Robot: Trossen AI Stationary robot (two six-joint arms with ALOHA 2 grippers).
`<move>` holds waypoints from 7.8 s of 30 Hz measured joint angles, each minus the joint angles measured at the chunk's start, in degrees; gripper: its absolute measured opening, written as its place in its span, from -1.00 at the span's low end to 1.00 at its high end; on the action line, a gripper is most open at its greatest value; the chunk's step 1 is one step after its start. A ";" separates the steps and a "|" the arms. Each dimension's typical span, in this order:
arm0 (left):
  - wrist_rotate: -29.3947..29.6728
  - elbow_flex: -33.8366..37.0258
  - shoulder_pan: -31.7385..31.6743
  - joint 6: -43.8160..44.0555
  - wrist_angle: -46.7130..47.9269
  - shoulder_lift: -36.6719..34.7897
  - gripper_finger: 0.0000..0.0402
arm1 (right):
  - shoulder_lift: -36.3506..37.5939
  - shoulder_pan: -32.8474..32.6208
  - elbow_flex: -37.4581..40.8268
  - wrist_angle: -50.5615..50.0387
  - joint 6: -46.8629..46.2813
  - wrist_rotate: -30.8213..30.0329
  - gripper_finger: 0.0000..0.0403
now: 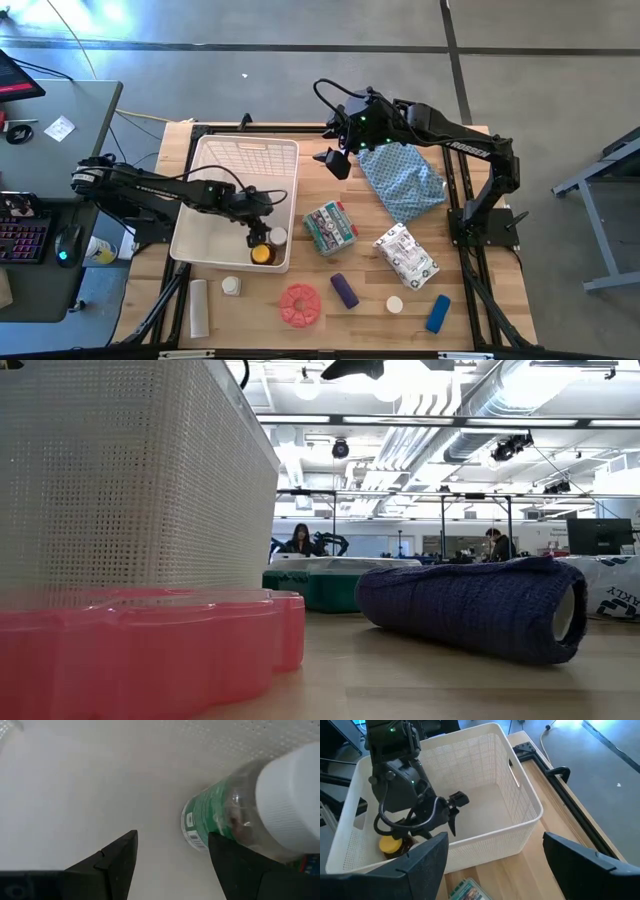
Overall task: Pick & place medical supplies in basket/bin
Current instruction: Put the green medicine bottle into the white bin, then adjust the yellow medicine bottle in the bin, then put the blue first aid kit into the white bin
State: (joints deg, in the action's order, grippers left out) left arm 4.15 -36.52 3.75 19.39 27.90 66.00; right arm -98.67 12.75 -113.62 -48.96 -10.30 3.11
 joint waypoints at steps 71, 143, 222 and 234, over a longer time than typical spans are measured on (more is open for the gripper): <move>-2.20 -13.20 0.00 -4.57 23.66 -0.04 0.37 | -4.00 0.11 0.17 -28.06 -10.91 -4.99 0.34; 13.65 -49.76 0.00 -1.11 38.22 -0.04 0.37 | -8.74 -3.48 43.32 11.88 -26.82 3.61 -0.55; -33.50 -49.82 -15.61 46.94 14.31 14.45 0.89 | 15.82 -3.82 29.14 10.26 -3.13 0.17 -1.00; -31.53 -49.69 -15.37 43.78 8.61 16.68 0.49 | 15.82 -2.97 29.14 10.28 -3.28 1.34 -1.00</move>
State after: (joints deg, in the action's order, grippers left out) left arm -27.38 -86.21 -11.62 63.18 36.51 82.67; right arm -82.85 9.78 -84.49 -38.68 -13.58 4.45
